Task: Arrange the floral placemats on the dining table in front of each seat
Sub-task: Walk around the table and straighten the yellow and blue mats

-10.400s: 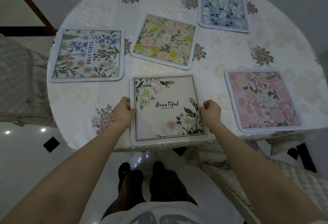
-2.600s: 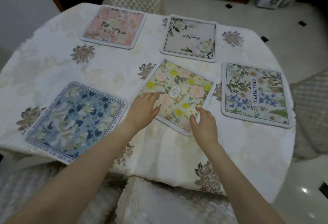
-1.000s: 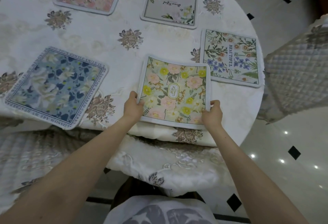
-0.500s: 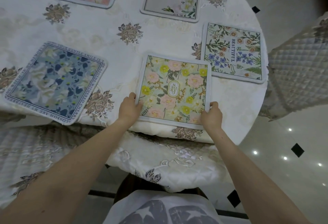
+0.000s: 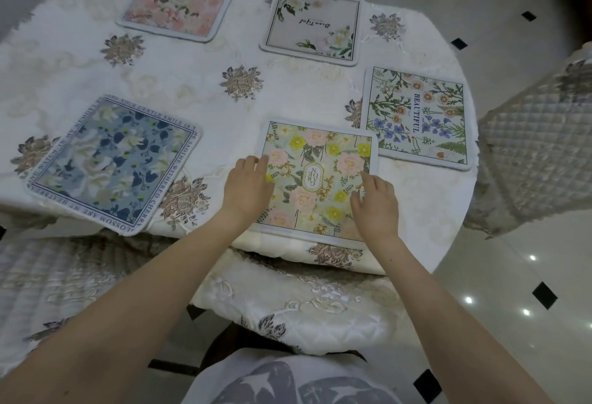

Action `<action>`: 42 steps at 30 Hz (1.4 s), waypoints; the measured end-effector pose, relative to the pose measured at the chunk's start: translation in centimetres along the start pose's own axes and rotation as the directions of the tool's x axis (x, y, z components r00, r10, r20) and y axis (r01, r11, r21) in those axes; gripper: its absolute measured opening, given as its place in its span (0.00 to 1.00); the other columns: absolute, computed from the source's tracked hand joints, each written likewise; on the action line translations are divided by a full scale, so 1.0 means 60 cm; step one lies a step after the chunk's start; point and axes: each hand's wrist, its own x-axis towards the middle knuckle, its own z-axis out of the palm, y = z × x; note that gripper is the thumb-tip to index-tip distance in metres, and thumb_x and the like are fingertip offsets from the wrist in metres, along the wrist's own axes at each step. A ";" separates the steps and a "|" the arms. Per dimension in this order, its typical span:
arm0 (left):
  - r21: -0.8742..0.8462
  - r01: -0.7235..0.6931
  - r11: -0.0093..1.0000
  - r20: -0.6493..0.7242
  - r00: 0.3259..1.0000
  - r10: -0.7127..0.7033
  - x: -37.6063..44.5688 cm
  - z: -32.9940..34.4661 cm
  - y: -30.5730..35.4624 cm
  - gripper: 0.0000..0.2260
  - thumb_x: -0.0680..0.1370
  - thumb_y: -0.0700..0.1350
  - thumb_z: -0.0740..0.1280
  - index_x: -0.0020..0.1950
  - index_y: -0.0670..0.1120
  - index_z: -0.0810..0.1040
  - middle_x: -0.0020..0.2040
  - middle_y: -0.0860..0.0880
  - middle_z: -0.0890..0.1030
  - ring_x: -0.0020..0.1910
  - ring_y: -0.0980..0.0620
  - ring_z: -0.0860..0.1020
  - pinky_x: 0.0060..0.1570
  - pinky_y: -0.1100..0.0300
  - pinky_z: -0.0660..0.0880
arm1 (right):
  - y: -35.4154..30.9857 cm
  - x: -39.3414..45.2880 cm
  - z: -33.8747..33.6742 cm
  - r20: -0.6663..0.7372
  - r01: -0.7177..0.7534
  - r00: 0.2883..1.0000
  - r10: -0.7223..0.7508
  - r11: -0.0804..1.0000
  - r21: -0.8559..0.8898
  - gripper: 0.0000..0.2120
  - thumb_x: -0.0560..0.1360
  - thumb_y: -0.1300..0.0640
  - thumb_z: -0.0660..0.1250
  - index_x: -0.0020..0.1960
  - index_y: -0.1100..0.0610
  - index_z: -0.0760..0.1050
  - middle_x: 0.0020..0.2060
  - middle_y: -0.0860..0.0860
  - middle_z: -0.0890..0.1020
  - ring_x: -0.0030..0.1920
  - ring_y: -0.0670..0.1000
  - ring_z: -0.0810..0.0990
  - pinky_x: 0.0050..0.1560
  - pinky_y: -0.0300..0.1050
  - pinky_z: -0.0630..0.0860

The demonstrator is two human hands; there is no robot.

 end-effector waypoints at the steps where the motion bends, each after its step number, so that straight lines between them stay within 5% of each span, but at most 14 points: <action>1: -0.011 -0.032 0.999 -0.023 0.999 0.032 -0.001 -0.009 0.006 0.24 0.79 0.48 0.60 0.72 0.42 0.61 0.67 0.40 0.70 0.64 0.41 0.67 0.59 0.50 0.67 | -0.009 0.004 -0.007 -0.006 0.039 0.999 -0.039 0.999 -0.010 0.22 0.78 0.54 0.59 0.71 0.59 0.65 0.66 0.57 0.73 0.66 0.59 0.67 0.63 0.53 0.68; 9: 0.045 -0.182 0.982 -0.243 0.952 0.188 -0.063 -0.072 0.022 0.23 0.79 0.53 0.57 0.73 0.48 0.64 0.71 0.44 0.70 0.71 0.41 0.65 0.71 0.46 0.60 | -0.085 -0.007 -0.054 -0.031 0.333 0.942 -0.335 0.941 -0.056 0.24 0.78 0.46 0.57 0.72 0.50 0.63 0.71 0.53 0.68 0.74 0.59 0.59 0.72 0.61 0.58; 23: -0.018 0.065 0.998 -0.285 0.956 -0.068 -0.228 -0.098 -0.093 0.22 0.79 0.53 0.56 0.72 0.48 0.66 0.69 0.46 0.72 0.70 0.44 0.66 0.70 0.47 0.62 | -0.227 -0.100 0.020 0.143 0.597 0.792 -0.594 0.802 0.027 0.23 0.79 0.47 0.57 0.72 0.52 0.65 0.71 0.53 0.69 0.73 0.58 0.62 0.72 0.58 0.58; 29: -0.024 0.076 0.997 -0.342 0.936 -0.080 -0.220 -0.141 -0.195 0.21 0.79 0.53 0.56 0.70 0.47 0.68 0.67 0.46 0.74 0.66 0.45 0.70 0.67 0.50 0.64 | -0.334 -0.099 0.050 0.088 0.617 0.782 -0.616 0.786 0.019 0.22 0.78 0.49 0.59 0.70 0.55 0.68 0.69 0.54 0.72 0.72 0.60 0.65 0.69 0.58 0.62; 42: 0.005 -0.039 0.999 -0.206 0.978 0.039 -0.158 -0.193 -0.483 0.23 0.79 0.56 0.52 0.71 0.49 0.66 0.69 0.48 0.72 0.68 0.48 0.68 0.69 0.50 0.63 | -0.579 -0.105 0.152 0.092 0.466 0.881 -0.464 0.885 -0.004 0.23 0.78 0.49 0.56 0.70 0.55 0.67 0.69 0.56 0.72 0.71 0.59 0.66 0.69 0.56 0.64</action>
